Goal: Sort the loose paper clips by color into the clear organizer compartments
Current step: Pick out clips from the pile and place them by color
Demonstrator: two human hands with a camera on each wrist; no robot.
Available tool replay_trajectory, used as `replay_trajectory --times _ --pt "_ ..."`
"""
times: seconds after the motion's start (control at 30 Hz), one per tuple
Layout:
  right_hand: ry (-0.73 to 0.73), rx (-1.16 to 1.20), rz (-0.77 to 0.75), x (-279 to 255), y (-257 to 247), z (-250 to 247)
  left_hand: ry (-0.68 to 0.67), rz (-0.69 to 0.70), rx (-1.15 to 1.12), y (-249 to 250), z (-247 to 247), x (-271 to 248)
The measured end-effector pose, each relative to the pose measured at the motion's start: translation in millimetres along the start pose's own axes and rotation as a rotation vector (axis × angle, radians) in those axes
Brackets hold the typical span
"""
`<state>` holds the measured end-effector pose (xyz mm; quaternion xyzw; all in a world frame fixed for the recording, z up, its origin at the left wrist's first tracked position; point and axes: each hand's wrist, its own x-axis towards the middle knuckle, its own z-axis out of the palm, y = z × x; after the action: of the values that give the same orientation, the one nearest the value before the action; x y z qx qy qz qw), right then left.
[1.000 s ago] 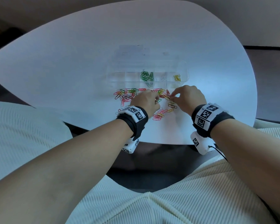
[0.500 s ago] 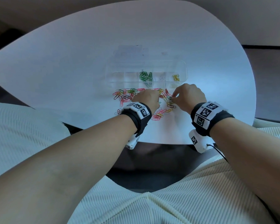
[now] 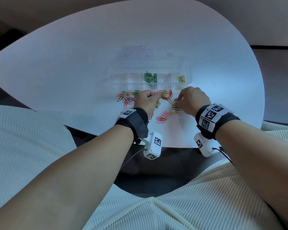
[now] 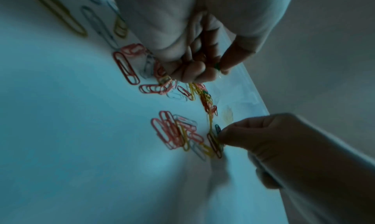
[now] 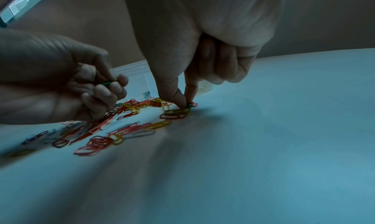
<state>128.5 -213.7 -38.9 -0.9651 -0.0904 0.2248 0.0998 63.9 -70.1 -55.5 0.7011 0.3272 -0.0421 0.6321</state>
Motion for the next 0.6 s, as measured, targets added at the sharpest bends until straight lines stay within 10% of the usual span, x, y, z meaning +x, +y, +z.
replay_trajectory --times 0.17,0.4,0.6 --pt "-0.060 0.010 0.029 -3 1 -1 0.025 -0.146 -0.158 8 -2 5" --pt "-0.072 0.342 -0.002 -3 -2 -14 -0.054 0.177 0.609 9 -3 15" --pt "-0.198 0.470 -0.061 -7 -2 -11 -0.104 0.289 0.816 13 -5 21"
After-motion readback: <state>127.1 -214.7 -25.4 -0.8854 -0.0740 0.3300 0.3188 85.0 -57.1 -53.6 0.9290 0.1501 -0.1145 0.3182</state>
